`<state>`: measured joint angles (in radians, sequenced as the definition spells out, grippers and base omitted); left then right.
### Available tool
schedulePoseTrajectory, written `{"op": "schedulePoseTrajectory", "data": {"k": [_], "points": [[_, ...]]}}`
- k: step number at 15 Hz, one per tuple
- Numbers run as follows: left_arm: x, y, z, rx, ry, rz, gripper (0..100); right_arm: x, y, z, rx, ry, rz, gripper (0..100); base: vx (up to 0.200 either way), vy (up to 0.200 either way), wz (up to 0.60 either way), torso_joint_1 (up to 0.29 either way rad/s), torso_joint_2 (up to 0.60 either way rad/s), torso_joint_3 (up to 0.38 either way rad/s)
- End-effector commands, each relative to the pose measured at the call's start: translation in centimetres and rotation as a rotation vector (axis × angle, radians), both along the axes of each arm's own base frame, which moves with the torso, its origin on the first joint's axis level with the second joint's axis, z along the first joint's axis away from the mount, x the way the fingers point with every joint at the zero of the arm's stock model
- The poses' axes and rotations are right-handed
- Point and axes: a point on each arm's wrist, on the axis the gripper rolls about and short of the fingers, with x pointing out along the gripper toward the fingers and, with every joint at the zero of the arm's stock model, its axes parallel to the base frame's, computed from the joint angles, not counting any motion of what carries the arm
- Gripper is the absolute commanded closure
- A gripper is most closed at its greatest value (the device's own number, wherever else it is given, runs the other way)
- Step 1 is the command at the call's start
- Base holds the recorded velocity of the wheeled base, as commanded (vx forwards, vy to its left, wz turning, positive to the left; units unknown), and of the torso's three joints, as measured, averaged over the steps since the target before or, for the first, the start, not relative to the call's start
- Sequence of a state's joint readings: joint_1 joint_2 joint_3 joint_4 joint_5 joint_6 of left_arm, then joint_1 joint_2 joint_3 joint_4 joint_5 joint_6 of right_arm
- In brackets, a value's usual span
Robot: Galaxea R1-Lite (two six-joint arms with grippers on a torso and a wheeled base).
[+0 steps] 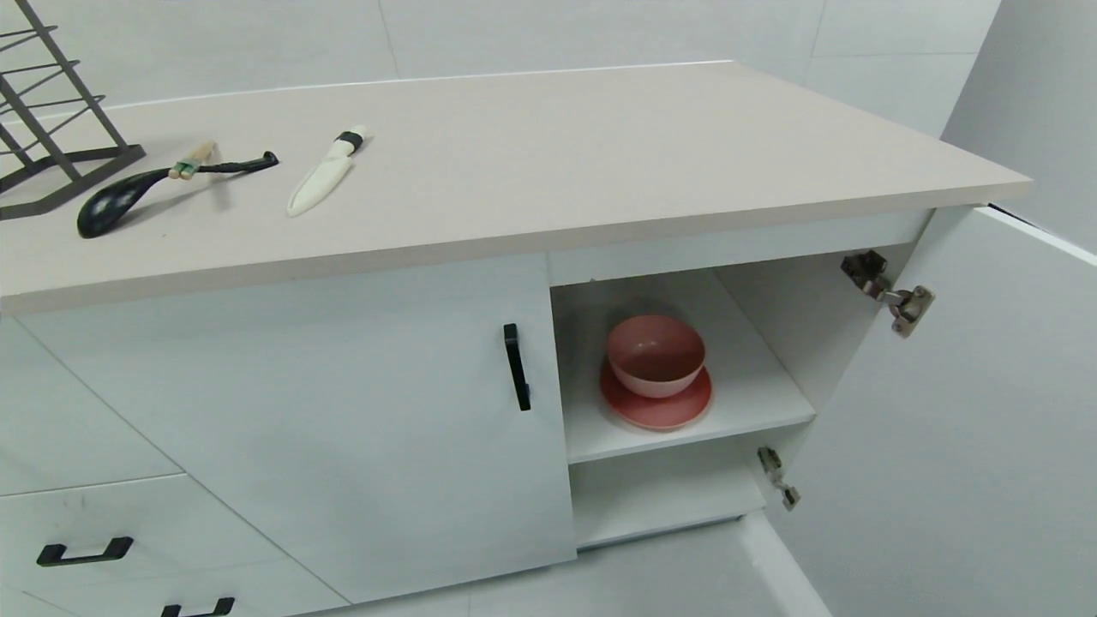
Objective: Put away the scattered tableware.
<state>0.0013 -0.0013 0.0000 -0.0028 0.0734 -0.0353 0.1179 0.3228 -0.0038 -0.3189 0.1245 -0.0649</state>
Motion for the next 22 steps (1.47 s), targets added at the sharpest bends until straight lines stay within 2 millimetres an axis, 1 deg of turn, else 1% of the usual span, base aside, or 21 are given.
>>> {"op": "schedulePoseTrajectory", "data": {"k": [1,2,7,16,17,22], "points": [[0.01,0.0,0.01,0.0,0.001,0.0,0,-2.98,-0.24,-3.71,0.022,0.013,-0.195,0,-0.2,0.0,0.0,0.002,-0.01,0.007],[0.01,0.0,0.01,-0.003,0.001,0.0,0,-2.98,-0.29,-3.64,0.026,0.007,-0.216,0,-0.2,0.0,0.0,0.012,0.0,0.002],[0.01,0.0,0.01,-0.003,0.001,0.0,0,-2.97,-0.3,-3.67,0.023,0.006,-0.219,0,0.0,0.0,0.0,0.0,0.0,0.0],[0.01,0.0,0.01,-0.011,0.0,0.002,0,-2.98,-0.31,-3.64,0.029,0.007,-0.222,0,-0.2,0.0,0.0,0.002,0.0,0.002],[0.01,0.0,0.01,-0.012,0.0,0.002,0,-2.98,-0.3,-3.64,0.028,0.007,-0.221,0,-0.2,-0.2,0.0,0.002,0.0,0.002],[0.01,0.0,0.01,-0.012,0.0,0.002,0,-2.98,-0.3,-3.64,0.029,0.007,-0.219,0,0.0,-0.2,0.0,0.0,0.0,0.0]]}}
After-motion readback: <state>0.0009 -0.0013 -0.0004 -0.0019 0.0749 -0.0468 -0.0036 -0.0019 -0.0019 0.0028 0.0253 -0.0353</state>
